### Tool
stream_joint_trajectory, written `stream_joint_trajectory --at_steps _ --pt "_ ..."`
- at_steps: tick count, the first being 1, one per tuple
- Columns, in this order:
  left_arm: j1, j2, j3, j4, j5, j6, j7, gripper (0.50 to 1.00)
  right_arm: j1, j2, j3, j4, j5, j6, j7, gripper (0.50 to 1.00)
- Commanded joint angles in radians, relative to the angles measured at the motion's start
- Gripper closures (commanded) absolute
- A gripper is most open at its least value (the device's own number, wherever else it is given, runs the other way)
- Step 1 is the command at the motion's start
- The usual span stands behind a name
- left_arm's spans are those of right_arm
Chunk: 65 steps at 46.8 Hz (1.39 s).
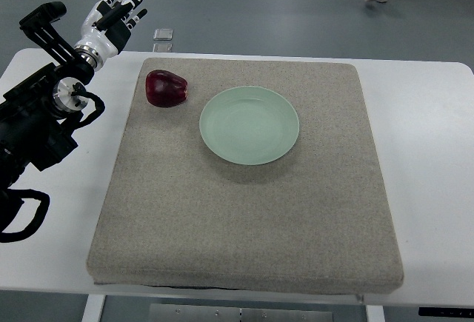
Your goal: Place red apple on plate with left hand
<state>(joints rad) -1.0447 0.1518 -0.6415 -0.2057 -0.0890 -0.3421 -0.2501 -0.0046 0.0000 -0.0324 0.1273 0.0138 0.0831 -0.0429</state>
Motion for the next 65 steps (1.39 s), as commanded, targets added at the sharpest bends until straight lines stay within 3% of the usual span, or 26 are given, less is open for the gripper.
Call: stream_joint_trajectory --at_steps 1,65 --pt "0.0 -0.001 0.0 -0.001 0.0 0.0 0.0 0.508 0.0 0.0 0.0 0.0 0.0 0.0 0.0 0.568" --pt "-0.006 0.009 0.009 -0.031 0.015 0.012 0.003 0.51 0.0 0.0 0.0 0.0 0.0 0.001 0.0 0.568"
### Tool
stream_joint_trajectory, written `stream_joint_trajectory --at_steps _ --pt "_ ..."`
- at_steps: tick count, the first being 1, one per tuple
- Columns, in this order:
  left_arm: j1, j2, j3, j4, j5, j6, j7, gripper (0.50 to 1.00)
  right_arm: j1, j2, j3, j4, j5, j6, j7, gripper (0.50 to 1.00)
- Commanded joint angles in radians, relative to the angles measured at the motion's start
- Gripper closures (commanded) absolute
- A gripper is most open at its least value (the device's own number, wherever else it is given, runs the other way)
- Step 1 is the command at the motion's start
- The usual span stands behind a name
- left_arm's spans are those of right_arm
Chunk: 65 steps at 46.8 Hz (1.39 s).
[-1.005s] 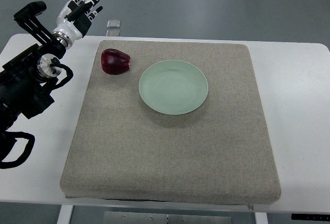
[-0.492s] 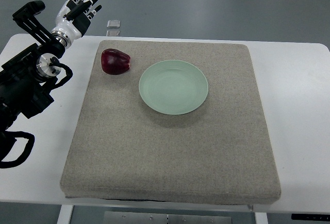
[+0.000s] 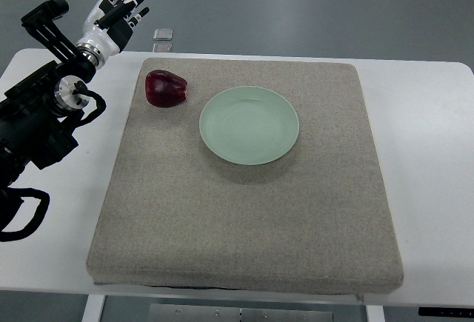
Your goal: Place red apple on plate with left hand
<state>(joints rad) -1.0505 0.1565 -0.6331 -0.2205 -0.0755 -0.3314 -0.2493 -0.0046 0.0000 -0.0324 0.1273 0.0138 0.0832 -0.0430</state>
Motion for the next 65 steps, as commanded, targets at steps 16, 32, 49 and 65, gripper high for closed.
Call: stream_joint_trajectory --at_steps 16,32,49,65 --pt "0.0 0.012 0.01 -0.123 0.206 0.068 0.007 0.51 0.0 0.0 0.0 0.0 0.0 0.0 0.0 0.568" --pt "-0.013 0.06 0.033 -0.217 0.592 0.063 0.007 0.508 0.0 0.0 0.0 0.0 0.0 0.0 0.0 0.57" --pt "-0.072 0.163 0.243 -0.333 0.842 0.066 0.007 0.51 0.0 0.0 0.0 0.0 0.0 0.001 0.0 0.568" --pt "-0.129 0.192 0.377 -0.381 0.959 0.066 0.008 0.51 0.0 0.0 0.0 0.0 0.0 0.0 0.0 0.568"
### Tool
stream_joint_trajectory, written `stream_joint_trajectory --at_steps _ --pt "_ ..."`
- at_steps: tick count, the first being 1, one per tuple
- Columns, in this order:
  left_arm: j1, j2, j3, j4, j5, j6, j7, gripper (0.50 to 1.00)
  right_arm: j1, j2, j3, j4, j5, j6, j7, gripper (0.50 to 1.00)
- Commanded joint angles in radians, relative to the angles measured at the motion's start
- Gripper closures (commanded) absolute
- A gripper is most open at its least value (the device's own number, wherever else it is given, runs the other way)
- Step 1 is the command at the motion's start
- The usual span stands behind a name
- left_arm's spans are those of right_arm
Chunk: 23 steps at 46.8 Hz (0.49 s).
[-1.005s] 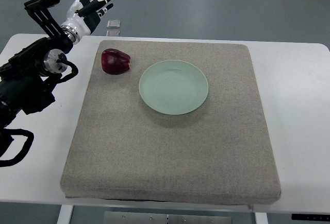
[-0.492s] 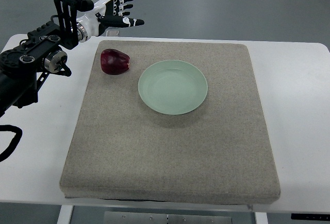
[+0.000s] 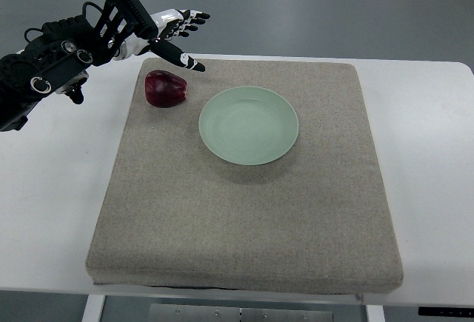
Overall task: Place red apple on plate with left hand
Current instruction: 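Reach the left hand forward and down over the red apple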
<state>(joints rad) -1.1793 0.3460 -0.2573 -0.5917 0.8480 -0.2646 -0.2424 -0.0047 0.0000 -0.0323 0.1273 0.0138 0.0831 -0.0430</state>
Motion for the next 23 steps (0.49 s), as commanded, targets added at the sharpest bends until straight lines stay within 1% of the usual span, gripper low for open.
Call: stream_joint_trajectory --at_steps 1,9,23 --pt "0.0 0.004 0.001 -0.011 0.052 -0.001 0.002 0.51 0.0 0.0 0.0 0.0 0.0 0.0 0.0 0.568" --pt "0.0 0.004 0.009 -0.014 0.253 -0.001 0.002 0.512 0.0 0.0 0.0 0.0 0.0 0.0 0.0 0.568" --pt "-0.002 0.007 0.012 -0.026 0.496 -0.001 -0.006 0.519 0.0 0.0 0.0 0.0 0.0 0.001 0.0 0.57"
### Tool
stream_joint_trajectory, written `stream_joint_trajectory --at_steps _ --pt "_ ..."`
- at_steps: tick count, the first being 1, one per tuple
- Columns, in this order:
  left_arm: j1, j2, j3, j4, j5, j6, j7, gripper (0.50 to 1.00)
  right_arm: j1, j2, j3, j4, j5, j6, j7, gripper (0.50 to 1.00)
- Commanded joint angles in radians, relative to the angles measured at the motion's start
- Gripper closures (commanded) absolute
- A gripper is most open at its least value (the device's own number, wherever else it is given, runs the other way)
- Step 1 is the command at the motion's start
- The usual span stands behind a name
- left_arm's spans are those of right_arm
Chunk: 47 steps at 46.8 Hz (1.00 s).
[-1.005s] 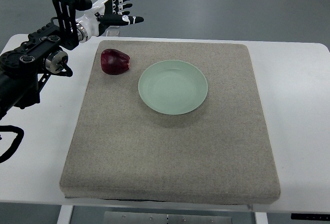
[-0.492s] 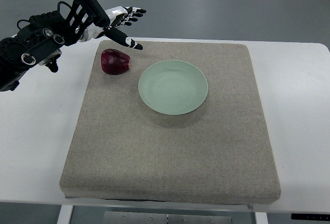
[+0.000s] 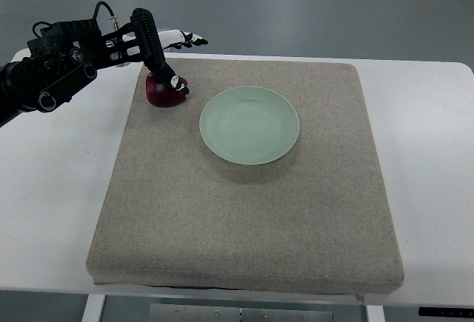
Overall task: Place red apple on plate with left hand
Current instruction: 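Close the left hand's fingers around the red apple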
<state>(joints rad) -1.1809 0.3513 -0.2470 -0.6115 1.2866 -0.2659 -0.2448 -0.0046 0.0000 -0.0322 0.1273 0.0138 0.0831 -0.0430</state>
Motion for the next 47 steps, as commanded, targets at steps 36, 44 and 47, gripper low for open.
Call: stream_joint_trajectory --at_steps 36,44,47 --pt "0.003 0.014 0.077 -0.01 0.172 0.025 -0.005 0.519 0.0 0.0 0.0 0.0 0.0 0.0 0.0 0.568" --pt "0.006 0.014 0.078 -0.01 0.175 0.024 -0.005 0.525 0.0 0.0 0.0 0.0 0.0 0.0 0.0 0.568" --pt "0.004 0.014 0.081 -0.008 0.177 0.022 -0.005 0.527 0.0 0.0 0.0 0.0 0.0 0.0 0.0 0.57"
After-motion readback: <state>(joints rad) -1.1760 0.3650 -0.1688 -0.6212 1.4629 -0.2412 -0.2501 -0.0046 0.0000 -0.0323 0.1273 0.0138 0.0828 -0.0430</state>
